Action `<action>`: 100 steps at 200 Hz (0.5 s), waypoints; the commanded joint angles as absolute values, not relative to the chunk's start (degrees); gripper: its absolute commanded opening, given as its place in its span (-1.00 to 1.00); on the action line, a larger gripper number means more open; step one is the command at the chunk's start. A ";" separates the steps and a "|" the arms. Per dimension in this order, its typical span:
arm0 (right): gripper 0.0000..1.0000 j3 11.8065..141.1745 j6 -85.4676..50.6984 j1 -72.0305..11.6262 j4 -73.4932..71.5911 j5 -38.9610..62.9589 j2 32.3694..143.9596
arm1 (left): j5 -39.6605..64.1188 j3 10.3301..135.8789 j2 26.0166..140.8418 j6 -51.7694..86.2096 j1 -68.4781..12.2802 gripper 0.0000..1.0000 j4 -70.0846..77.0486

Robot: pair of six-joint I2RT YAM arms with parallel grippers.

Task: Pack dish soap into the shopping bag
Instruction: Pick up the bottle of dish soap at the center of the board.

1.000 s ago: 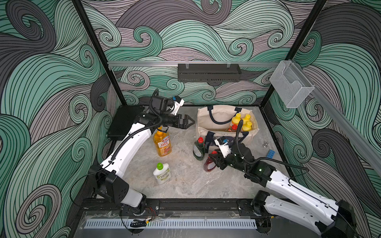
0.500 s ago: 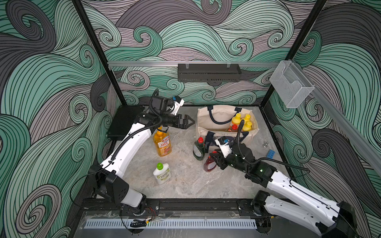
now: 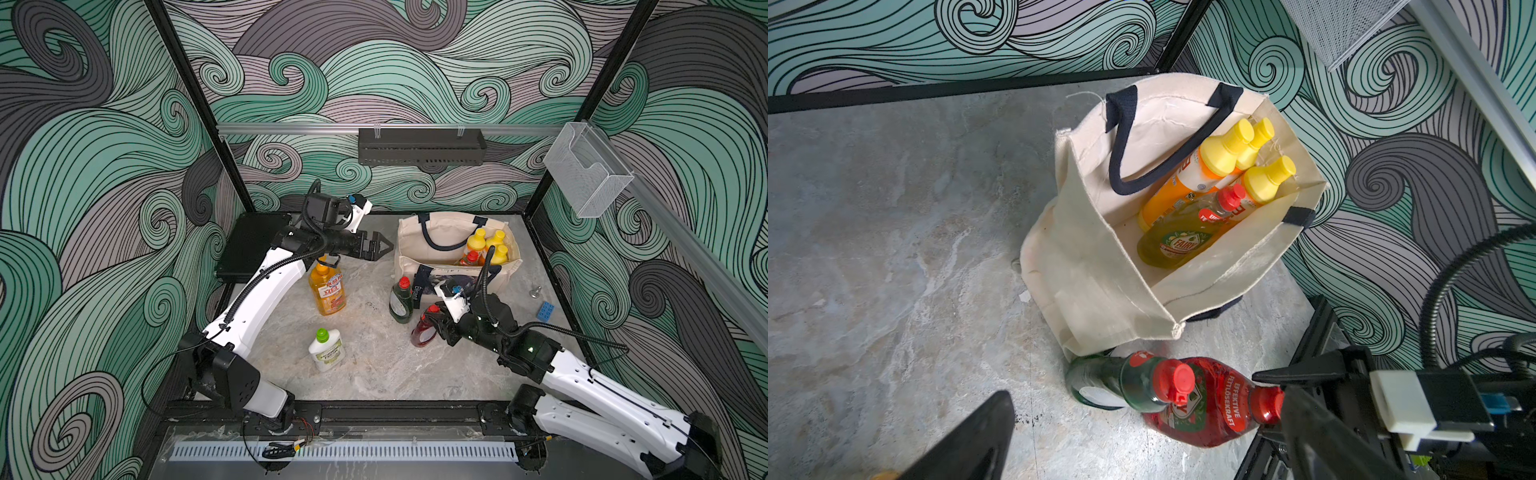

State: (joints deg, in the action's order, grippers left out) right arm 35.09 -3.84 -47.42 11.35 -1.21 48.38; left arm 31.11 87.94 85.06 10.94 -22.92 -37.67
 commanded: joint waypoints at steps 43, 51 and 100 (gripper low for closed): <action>-0.01 35.64 -0.26 -48.95 8.82 -4.39 51.04 | 31.11 87.89 85.79 10.01 -23.29 0.97 -37.62; -0.02 35.51 -0.26 -49.09 8.72 -4.52 50.87 | 31.11 87.90 85.78 10.02 -23.31 0.97 -37.60; -0.11 34.47 -0.26 -49.39 7.34 -6.05 47.95 | 31.11 87.90 85.91 10.06 -23.32 0.97 -37.69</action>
State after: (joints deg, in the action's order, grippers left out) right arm 35.09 -0.69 -49.01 9.74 -4.29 49.78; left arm 31.09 87.94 85.67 10.92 -23.03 -37.67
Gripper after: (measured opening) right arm 0.448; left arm 0.986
